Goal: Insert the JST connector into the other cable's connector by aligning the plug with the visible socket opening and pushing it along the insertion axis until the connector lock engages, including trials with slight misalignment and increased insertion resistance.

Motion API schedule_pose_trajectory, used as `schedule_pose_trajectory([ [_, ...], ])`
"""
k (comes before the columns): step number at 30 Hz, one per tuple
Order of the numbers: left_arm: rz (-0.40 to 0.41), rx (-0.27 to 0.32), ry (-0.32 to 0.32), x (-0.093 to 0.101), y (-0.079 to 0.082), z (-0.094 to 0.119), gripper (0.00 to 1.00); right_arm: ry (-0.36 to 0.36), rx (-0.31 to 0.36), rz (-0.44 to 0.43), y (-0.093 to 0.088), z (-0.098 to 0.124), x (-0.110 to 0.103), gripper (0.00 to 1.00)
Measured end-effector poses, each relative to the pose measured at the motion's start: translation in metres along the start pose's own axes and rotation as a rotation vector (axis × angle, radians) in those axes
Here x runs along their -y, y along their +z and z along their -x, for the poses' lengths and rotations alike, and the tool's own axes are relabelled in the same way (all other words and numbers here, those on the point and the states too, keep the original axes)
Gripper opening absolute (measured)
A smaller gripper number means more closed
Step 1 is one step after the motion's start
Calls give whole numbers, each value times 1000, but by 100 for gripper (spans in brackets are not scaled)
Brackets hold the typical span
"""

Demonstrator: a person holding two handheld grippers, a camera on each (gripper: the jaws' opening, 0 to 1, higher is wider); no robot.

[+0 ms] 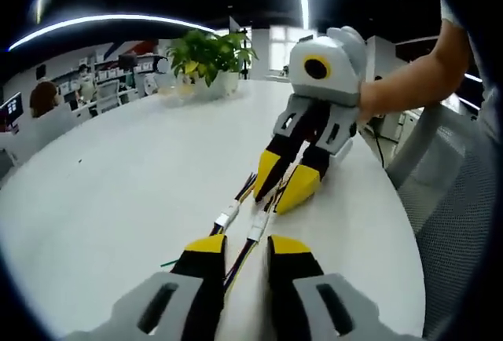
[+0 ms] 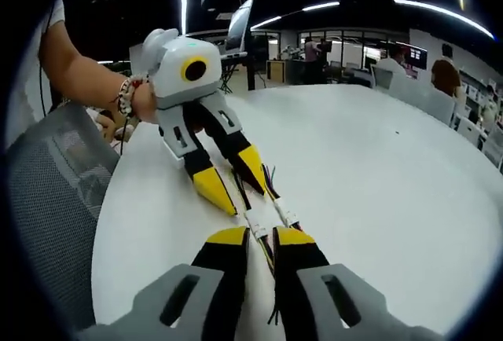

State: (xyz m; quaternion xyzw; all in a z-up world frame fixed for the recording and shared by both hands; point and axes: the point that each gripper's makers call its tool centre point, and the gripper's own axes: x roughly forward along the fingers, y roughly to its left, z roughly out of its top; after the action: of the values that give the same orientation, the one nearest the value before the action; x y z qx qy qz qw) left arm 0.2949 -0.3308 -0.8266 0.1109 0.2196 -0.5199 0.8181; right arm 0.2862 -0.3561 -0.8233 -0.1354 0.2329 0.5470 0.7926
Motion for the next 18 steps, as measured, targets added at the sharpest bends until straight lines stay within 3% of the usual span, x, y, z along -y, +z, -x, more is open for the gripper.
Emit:
schedule_pose_trajectory([
  [4, 48, 77, 22, -3, 21, 9, 21, -39, 56, -34, 21, 10, 7, 21],
  [8, 99, 94, 30, -4, 33, 19, 28, -69, 81, -49, 31, 20, 12, 28],
  [14, 178, 100, 97, -13, 40, 39, 55, -102, 115, -60, 48, 37, 12, 35],
  [18, 188, 122, 147, -19, 49, 57, 65, -115, 139, -78, 59, 51, 8, 42],
])
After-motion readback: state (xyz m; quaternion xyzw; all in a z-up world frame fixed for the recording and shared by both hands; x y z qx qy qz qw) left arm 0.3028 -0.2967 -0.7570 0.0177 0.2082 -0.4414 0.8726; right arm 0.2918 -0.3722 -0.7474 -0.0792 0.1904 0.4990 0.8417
